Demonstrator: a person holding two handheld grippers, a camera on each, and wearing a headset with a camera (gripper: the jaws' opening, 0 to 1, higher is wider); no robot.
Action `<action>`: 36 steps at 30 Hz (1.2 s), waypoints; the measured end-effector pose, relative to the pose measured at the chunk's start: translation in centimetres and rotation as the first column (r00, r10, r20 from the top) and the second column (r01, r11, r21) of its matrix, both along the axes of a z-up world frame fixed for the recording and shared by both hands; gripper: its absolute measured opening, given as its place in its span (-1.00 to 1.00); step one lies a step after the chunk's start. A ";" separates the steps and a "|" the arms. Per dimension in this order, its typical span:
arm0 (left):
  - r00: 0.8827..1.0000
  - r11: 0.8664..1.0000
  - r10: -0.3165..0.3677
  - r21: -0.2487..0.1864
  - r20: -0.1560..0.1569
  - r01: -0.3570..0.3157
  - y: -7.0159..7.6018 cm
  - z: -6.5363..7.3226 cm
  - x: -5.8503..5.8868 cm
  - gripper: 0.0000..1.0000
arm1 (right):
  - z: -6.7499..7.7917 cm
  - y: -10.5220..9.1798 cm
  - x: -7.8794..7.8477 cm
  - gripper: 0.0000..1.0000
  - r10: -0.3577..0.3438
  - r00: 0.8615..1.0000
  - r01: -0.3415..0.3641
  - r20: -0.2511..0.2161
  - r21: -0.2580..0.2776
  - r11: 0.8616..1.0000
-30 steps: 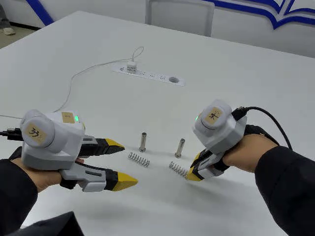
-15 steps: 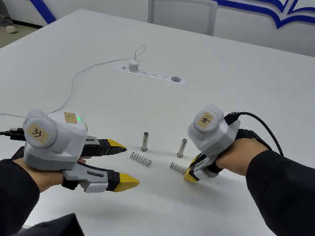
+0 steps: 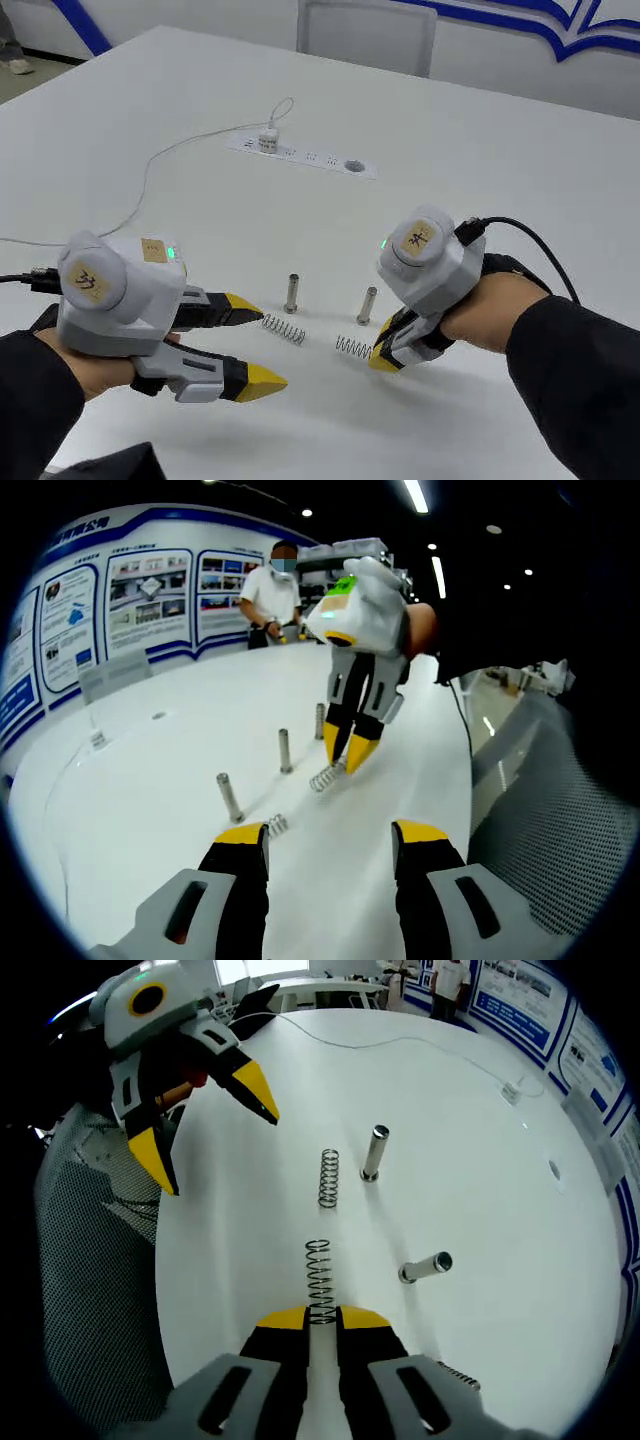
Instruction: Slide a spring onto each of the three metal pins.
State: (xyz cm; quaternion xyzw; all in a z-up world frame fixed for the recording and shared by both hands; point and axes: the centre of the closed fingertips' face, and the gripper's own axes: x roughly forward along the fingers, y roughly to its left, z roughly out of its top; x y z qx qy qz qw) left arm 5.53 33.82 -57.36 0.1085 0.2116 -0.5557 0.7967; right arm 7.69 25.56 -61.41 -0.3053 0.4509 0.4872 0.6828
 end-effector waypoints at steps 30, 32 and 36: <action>0.989 0.992 -0.126 0.003 0.074 0.126 -1.6 0.8 -1.6 -0.59 | 3.8 5.8 -3.5 -0.77 0.312 0.948 -0.312 0.057 -0.004 0.950; 0.988 0.991 -0.135 0.005 0.079 0.135 -1.7 0.8 -1.7 -0.63 | 3.9 6.0 -3.6 -0.77 0.319 0.946 -0.320 0.059 -0.002 0.948; 0.985 0.989 -0.145 0.012 0.091 0.144 -1.7 0.7 -1.7 -0.75 | 4.0 6.1 -3.9 -0.77 0.332 0.941 -0.332 0.064 -0.003 0.943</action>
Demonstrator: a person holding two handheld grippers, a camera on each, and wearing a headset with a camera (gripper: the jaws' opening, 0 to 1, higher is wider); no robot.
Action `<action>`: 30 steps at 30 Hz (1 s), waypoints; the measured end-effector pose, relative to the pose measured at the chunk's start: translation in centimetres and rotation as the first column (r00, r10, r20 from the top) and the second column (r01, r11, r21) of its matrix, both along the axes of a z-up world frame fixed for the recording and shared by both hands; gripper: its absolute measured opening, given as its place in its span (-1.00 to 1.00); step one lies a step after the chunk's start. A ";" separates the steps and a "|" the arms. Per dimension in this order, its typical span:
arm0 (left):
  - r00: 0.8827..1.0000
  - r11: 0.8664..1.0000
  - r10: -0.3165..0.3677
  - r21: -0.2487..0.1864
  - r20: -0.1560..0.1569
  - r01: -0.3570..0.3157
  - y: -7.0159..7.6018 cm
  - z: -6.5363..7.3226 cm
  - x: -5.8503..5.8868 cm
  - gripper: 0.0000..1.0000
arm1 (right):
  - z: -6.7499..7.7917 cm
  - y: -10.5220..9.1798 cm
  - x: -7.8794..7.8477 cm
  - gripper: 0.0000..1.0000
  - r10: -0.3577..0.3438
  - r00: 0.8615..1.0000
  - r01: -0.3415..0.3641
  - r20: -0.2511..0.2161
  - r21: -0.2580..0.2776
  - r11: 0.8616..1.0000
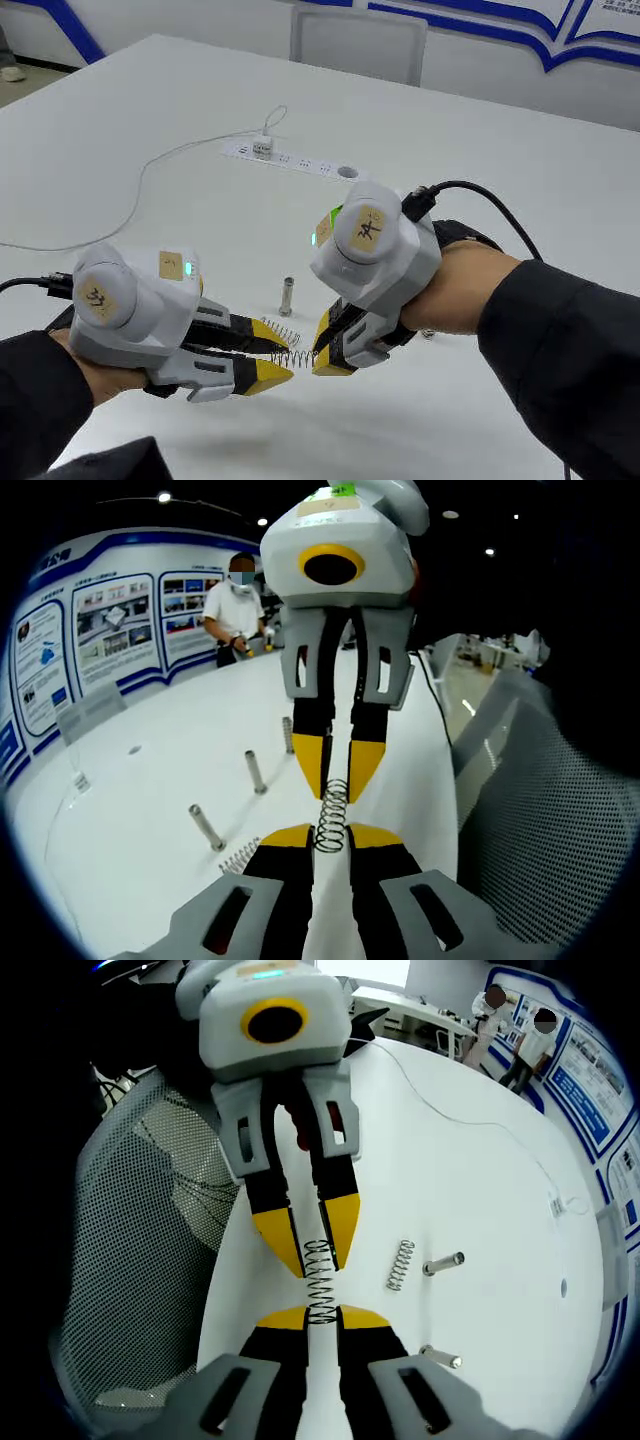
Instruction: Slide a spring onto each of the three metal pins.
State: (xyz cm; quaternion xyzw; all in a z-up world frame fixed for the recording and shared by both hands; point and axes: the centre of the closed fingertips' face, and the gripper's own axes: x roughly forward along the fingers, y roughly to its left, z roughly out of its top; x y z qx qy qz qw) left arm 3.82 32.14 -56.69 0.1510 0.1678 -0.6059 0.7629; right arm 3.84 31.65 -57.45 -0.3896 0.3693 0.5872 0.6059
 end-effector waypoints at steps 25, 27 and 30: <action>0.999 0.999 -0.035 -0.021 -0.011 0.035 -0.3 0.1 -0.5 -0.79 | -0.3 -0.3 -0.4 -0.76 0.013 1.000 -0.013 -0.013 0.007 1.000; 0.999 0.999 -0.031 -0.014 -0.009 0.031 -0.2 0.0 -0.4 -0.79 | 0.3 -0.1 -0.3 -0.76 0.006 1.000 -0.006 -0.009 0.023 1.000; 1.000 1.000 -0.028 -0.011 -0.012 0.028 -0.2 -0.1 -0.4 -0.79 | 1.3 0.4 -0.2 -0.76 -0.002 1.000 0.002 -0.010 0.058 0.998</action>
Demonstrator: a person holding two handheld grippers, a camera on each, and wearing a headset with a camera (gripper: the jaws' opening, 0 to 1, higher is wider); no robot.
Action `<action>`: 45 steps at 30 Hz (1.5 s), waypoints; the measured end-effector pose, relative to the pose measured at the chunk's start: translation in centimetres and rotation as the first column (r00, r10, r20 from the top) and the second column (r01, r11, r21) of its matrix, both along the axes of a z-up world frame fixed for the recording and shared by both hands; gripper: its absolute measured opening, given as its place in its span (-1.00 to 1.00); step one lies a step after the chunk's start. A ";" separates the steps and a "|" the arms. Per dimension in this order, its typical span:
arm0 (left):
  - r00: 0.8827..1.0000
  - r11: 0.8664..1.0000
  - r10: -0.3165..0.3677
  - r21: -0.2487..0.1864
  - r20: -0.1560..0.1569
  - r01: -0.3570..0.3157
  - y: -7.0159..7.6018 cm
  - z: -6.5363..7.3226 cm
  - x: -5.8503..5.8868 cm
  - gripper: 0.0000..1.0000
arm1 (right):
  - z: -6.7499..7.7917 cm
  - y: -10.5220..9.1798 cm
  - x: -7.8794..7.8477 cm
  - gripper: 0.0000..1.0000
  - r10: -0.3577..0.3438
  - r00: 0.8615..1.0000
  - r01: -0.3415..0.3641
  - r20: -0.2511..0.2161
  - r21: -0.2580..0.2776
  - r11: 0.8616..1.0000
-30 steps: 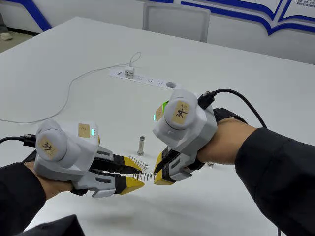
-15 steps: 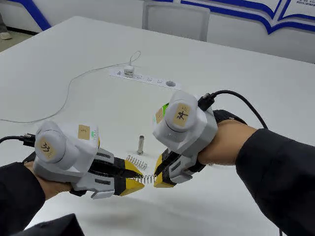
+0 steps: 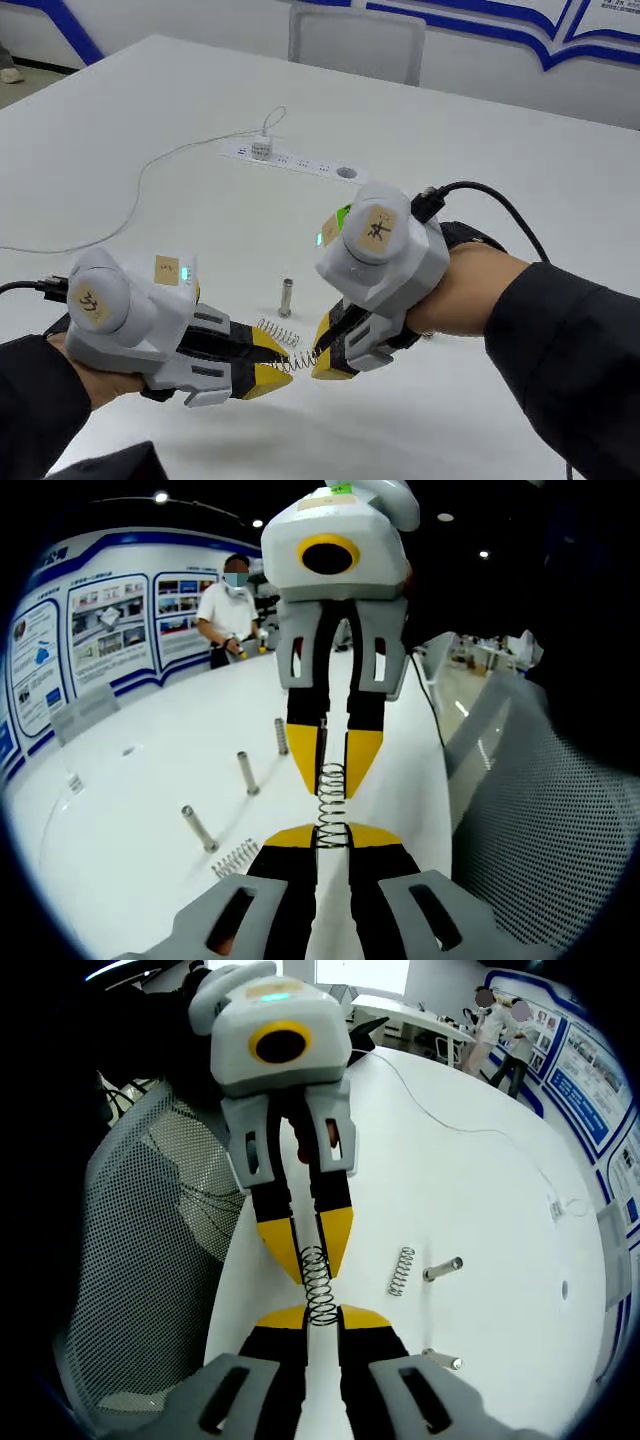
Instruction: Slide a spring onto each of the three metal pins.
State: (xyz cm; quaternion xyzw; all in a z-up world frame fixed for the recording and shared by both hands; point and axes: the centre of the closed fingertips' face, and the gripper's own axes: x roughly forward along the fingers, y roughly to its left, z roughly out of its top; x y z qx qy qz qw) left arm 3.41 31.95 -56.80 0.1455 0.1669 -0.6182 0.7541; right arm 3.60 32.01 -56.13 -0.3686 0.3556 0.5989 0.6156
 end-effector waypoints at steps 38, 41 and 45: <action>0.997 0.998 0.061 0.006 -0.038 -0.061 1.0 -0.5 0.8 -0.67 | 2.0 0.7 1.1 -0.76 -0.035 0.999 0.034 0.017 0.041 0.999; 0.995 0.996 0.085 -0.002 -0.043 -0.085 1.3 -0.3 1.1 -0.61 | 2.1 -0.2 1.8 -0.76 -0.058 0.998 0.057 0.023 0.031 0.998; 0.993 0.994 0.111 -0.003 -0.048 -0.111 1.6 -0.3 1.5 -0.52 | 2.5 -1.2 2.4 -0.76 -0.081 0.996 0.080 0.031 0.024 0.997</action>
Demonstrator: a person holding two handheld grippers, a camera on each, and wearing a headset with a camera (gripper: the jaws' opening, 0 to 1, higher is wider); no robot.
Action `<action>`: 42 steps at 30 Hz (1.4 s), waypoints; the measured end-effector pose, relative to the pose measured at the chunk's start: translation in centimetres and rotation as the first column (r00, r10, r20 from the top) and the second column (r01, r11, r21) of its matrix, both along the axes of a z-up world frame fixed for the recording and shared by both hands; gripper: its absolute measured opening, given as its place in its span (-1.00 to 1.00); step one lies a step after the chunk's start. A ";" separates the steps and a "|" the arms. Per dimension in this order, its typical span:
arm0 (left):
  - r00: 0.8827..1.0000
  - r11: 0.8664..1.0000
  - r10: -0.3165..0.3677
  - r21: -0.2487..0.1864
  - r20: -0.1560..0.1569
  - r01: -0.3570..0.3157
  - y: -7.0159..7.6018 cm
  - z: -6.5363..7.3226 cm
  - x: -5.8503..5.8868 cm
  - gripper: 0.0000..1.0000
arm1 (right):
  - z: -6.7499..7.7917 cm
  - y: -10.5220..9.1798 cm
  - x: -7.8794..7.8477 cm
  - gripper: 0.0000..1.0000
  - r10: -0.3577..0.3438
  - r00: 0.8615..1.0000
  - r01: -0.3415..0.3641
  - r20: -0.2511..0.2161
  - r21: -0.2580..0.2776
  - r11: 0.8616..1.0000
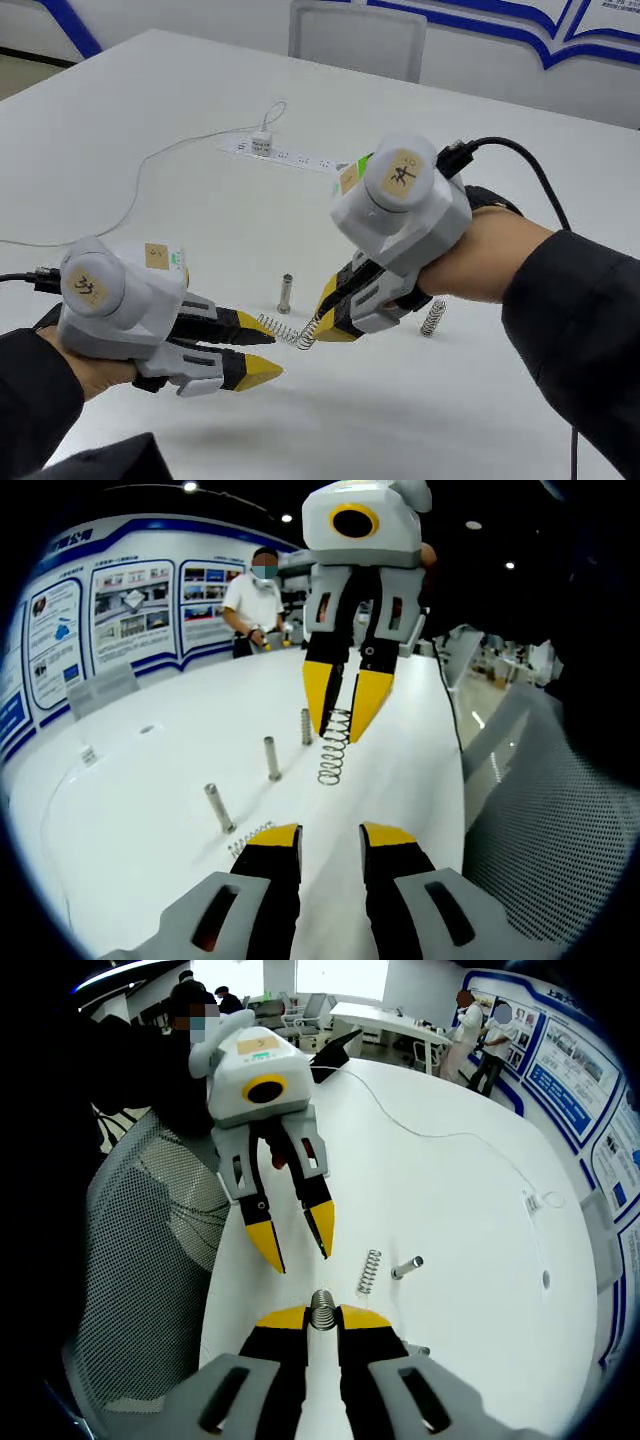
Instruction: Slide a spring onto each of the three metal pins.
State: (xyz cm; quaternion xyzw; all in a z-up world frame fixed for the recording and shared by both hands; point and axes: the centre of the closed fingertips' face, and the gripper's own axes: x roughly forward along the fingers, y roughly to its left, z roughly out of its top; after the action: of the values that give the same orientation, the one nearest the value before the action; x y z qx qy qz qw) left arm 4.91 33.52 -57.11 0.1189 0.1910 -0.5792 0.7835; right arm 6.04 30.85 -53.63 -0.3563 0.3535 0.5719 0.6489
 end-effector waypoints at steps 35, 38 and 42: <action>0.989 0.989 0.146 -0.025 -0.038 -0.147 1.8 0.2 2.0 0.09 | -0.6 -6.1 7.8 -0.76 -0.154 0.986 0.163 0.063 -0.175 0.971; 0.988 0.989 0.148 -0.023 -0.041 -0.149 1.8 0.1 2.0 0.12 | -1.1 -6.1 7.9 -0.76 -0.158 0.986 0.165 0.052 -0.184 0.969; 0.988 0.988 0.150 -0.023 -0.042 -0.151 1.8 0.1 2.1 0.13 | -1.5 -6.1 8.0 -0.76 -0.160 0.986 0.167 0.048 -0.195 0.966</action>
State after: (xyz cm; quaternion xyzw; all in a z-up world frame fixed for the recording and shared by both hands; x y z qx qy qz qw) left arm 6.97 35.33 -57.02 0.0822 0.2075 -0.5230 0.8226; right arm 14.03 24.76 -55.11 -0.3981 0.4265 0.4725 0.6606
